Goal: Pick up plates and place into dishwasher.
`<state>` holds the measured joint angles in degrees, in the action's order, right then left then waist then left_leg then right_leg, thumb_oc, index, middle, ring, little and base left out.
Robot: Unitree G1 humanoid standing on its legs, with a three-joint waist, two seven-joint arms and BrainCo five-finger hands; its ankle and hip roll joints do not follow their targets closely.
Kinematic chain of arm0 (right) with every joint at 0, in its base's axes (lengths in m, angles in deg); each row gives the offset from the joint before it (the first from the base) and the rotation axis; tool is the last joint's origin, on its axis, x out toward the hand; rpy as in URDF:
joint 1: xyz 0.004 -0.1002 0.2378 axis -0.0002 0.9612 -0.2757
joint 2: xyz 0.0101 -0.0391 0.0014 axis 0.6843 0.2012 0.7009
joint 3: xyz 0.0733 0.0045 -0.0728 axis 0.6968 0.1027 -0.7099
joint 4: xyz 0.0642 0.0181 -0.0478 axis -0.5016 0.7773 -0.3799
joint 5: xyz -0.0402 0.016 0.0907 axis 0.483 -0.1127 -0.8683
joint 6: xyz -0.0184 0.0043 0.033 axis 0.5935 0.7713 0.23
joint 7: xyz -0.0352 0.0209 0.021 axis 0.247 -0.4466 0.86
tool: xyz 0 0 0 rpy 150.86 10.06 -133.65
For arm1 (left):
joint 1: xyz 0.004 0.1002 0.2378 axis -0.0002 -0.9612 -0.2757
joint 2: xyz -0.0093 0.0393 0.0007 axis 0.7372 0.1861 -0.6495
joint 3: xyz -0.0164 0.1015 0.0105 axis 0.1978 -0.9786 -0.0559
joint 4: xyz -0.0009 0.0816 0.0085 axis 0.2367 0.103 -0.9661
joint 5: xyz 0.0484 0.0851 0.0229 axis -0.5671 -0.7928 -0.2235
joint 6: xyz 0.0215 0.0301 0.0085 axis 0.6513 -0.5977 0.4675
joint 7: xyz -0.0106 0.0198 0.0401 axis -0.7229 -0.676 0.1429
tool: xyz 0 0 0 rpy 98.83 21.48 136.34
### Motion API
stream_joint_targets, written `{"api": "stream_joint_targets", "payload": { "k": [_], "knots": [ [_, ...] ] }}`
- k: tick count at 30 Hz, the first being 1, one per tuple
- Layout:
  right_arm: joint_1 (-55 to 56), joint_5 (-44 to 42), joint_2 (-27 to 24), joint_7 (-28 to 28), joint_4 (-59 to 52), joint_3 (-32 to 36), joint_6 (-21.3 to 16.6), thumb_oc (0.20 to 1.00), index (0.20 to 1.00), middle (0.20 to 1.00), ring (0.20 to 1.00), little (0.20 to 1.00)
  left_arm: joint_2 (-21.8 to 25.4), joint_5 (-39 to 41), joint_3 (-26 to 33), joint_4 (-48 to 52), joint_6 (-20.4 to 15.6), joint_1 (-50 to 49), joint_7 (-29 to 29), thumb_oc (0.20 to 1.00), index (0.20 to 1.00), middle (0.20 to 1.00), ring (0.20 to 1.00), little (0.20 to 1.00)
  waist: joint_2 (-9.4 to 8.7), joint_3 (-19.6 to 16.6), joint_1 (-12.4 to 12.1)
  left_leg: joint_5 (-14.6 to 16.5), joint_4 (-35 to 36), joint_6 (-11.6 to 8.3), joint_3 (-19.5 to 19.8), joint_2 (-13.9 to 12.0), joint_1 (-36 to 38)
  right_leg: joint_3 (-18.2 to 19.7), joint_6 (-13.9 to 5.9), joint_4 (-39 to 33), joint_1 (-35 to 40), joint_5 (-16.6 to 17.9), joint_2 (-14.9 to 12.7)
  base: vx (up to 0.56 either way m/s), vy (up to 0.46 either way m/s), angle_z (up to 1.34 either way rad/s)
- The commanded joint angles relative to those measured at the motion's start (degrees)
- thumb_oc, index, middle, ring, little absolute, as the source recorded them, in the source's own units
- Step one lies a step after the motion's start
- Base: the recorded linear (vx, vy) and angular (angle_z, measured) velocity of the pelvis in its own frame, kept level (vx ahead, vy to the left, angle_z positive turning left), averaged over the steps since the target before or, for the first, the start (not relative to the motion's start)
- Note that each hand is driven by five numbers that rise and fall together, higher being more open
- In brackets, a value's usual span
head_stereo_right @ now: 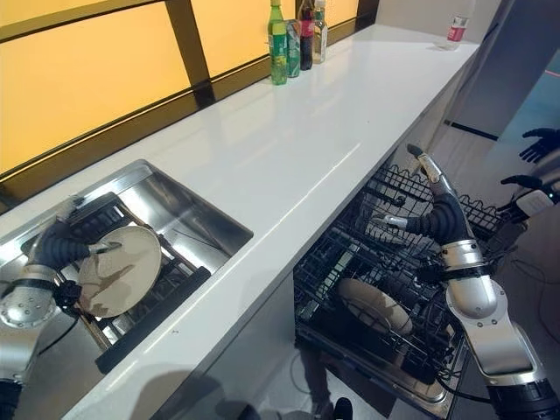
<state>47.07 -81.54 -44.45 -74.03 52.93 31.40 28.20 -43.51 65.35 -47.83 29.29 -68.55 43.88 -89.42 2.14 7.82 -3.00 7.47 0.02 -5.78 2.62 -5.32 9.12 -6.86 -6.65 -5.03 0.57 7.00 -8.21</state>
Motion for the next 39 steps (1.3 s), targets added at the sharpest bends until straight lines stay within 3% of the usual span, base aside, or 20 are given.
{"api": "stream_joint_targets", "payload": {
  "k": [1, 9, 15, 18, 21, 24, 30, 33, 37, 39],
  "knots": [
    [0.50, -1.64, -2.54, 0.63, -3.95, 3.18, -1.63, 1.000, 1.000, 1.000, 1.000, 1.000, 6.13, -0.76, -0.27, -3.47, -0.76, 3.80, -1.09, 1.000, 1.000, 1.000, 1.000, 1.000, -2.68, -2.84, 0.82, -3.42, -7.01, -0.69, -0.15, 0.64, -9.31, 3.36, -6.16, 12.31, -0.81, -8.99, -7.01, 0.15, 0.062, -0.06],
    [1.61, -3.04, -4.68, 0.10, -3.60, 3.82, -1.07, 1.000, 1.000, 1.000, 1.000, 1.000, 6.79, -2.46, -1.55, -14.02, 1.05, 3.38, 0.51, 1.000, 1.000, 1.000, 1.000, 1.000, -3.74, -2.18, 1.05, -0.92, -10.49, -0.93, -0.75, 0.58, -10.21, 4.90, -8.03, 11.55, -0.20, -8.58, -9.00, 0.13, 0.050, -0.08],
    [2.80, -4.06, -6.69, -0.05, -3.97, 3.92, -1.09, 1.000, 1.000, 1.000, 1.000, 1.000, 9.96, -11.22, -3.30, -21.45, 2.91, 4.62, -3.88, 1.000, 1.000, 1.000, 1.000, 1.000, -4.18, -1.69, 1.53, -0.61, -12.19, -1.37, -1.27, -0.33, -11.15, 5.69, -8.35, 12.01, -0.46, -8.56, -9.29, 0.09, 0.049, 0.00],
    [3.38, -4.21, -7.01, 0.05, -3.77, 4.19, -1.62, 1.000, 1.000, 1.000, 1.000, 1.000, 13.23, -28.03, -4.56, -24.06, 4.51, 4.78, -9.89, 1.000, 1.000, 1.000, 1.000, 1.000, -4.42, -1.19, 1.61, -0.29, -13.58, -1.77, -1.27, -0.65, -12.40, 5.93, -8.35, 12.41, -0.91, -8.66, -9.41, 0.04, 0.030, 0.03],
    [3.32, -4.19, -8.06, 1.22, -3.04, 3.73, -1.75, 1.000, 1.000, 1.000, 1.000, 1.000, 14.96, -32.60, -5.72, -22.73, 7.56, 3.86, -10.98, 1.000, 1.000, 1.000, 1.000, 1.000, -4.73, -0.61, 1.21, -0.16, -14.35, -1.99, -1.25, -0.90, -13.25, 5.99, -8.35, 12.46, -1.19, -8.48, -9.63, 0.01, 0.006, -0.01],
    [3.80, -5.18, -8.89, 1.20, -3.20, 4.19, -2.15, 1.000, 1.000, 1.000, 1.000, 1.000, 16.33, -36.35, -5.46, -23.15, 7.95, 3.25, -12.34, 1.000, 1.000, 1.000, 1.000, 1.000, -4.81, -0.14, 1.18, -0.13, -14.94, -2.25, -1.15, -1.18, -13.95, 6.08, -8.35, 12.65, -1.50, -8.42, -9.76, 0.01, 0.023, 0.00],
    [3.84, -5.04, -9.16, 1.23, -3.01, 4.11, -2.30, 1.000, 1.000, 1.000, 1.000, 1.000, 16.41, -34.37, -6.63, -22.93, 8.56, 4.56, -13.76, 1.000, 1.000, 1.000, 1.000, 1.000, -5.04, 0.50, 1.33, -0.05, -16.11, -3.01, -1.24, -1.91, -15.12, 6.37, -8.35, 13.10, -1.83, -8.52, -10.13, 0.02, 0.031, 0.02],
    [3.77, -4.73, -8.99, 1.25, -3.05, 3.81, -2.13, 1.000, 1.000, 1.000, 1.000, 1.000, 15.64, -29.19, -7.02, -24.80, 7.70, 6.27, -13.14, 1.000, 1.000, 1.000, 1.000, 1.000, -5.11, 0.64, 1.45, 0.00, -16.61, -3.21, -1.25, -2.12, -15.47, 6.44, -8.35, 13.13, -1.80, -8.51, -10.28, 0.02, 0.023, 0.00],
    [3.64, -3.94, -8.41, 1.18, -3.67, 3.50, -1.25, 1.000, 1.000, 1.000, 1.000, 1.000, 14.16, -21.64, -7.79, -26.22, 7.76, 9.16, -8.48, 1.000, 1.000, 1.000, 1.000, 1.000, -5.13, 0.67, 1.67, 0.05, -17.20, -3.61, -1.24, -2.60, -15.95, 6.65, -8.35, 13.43, -2.03, -8.59, -10.33, 0.00, 0.000, 0.00],
    [3.40, -3.88, -8.42, 0.97, -3.97, 3.50, -0.52, 1.000, 1.000, 1.000, 1.000, 1.000, 12.90, -13.99, -7.65, -27.18, 7.14, 10.10, -3.73, 1.000, 1.000, 1.000, 1.000, 1.000, -5.18, 0.70, 1.81, -0.05, -17.23, -3.79, -1.28, -2.85, -15.98, 6.81, -8.35, 13.32, -1.90, -8.61, -10.26, 0.00, 0.000, 0.00]
  ]
}}
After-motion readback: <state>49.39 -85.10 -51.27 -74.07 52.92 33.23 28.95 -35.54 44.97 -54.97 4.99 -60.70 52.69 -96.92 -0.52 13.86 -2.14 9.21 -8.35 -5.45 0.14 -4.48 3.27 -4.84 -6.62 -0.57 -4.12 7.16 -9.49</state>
